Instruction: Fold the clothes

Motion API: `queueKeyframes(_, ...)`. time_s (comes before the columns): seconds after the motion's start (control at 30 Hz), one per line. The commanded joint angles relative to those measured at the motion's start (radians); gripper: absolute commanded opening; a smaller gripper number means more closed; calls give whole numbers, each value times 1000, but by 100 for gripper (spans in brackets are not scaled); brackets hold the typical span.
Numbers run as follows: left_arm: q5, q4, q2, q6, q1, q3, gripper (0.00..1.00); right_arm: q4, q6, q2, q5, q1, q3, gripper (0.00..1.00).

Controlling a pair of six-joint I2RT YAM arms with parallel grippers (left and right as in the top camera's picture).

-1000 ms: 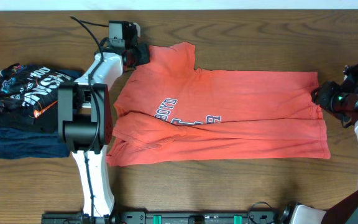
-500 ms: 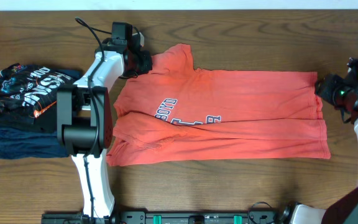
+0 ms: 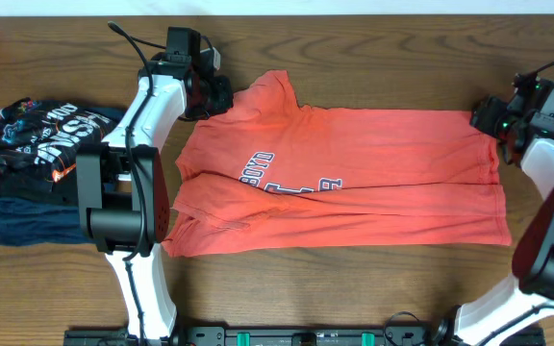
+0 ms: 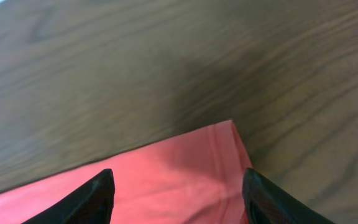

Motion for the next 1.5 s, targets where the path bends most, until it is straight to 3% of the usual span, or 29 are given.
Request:
queueKeyframes(0.0, 6, -6, -18, 3, 4, 22, 6, 54, -17, 51, 31, 7, 2, 64)
queueKeyframes(0.43, 6, -8, -18, 3, 2, 22, 6, 128, -17, 151, 112, 6, 2, 58)
queueKeyframes(0.6, 6, -10, -18, 3, 2, 22, 6, 131, -16, 151, 114, 6, 2, 14)
queueKeyframes(0.67, 6, -12, -18, 2, 2, 22, 6, 129, -13, 150, 131, 6, 2, 1)
queueKeyframes(1.1, 6, -24, -19, 3, 2, 22, 6, 125, 21, 48, 131, -29, 3, 1)
queueKeyframes(1.13, 6, -23, -19, 3, 2, 22, 6, 125, 20, 38, 130, -29, 3, 7)
queueKeyframes(1.2, 6, -18, -19, 3, 2, 22, 6, 122, 13, 35, 129, -29, 3, 31)
queueKeyframes(1.33, 6, -13, -19, 3, 2, 22, 6, 103, 12, 58, 122, -25, 3, 45)
queueKeyframes(1.47, 6, -13, -19, 3, 2, 22, 6, 111, 12, 103, 123, -10, 3, 52)
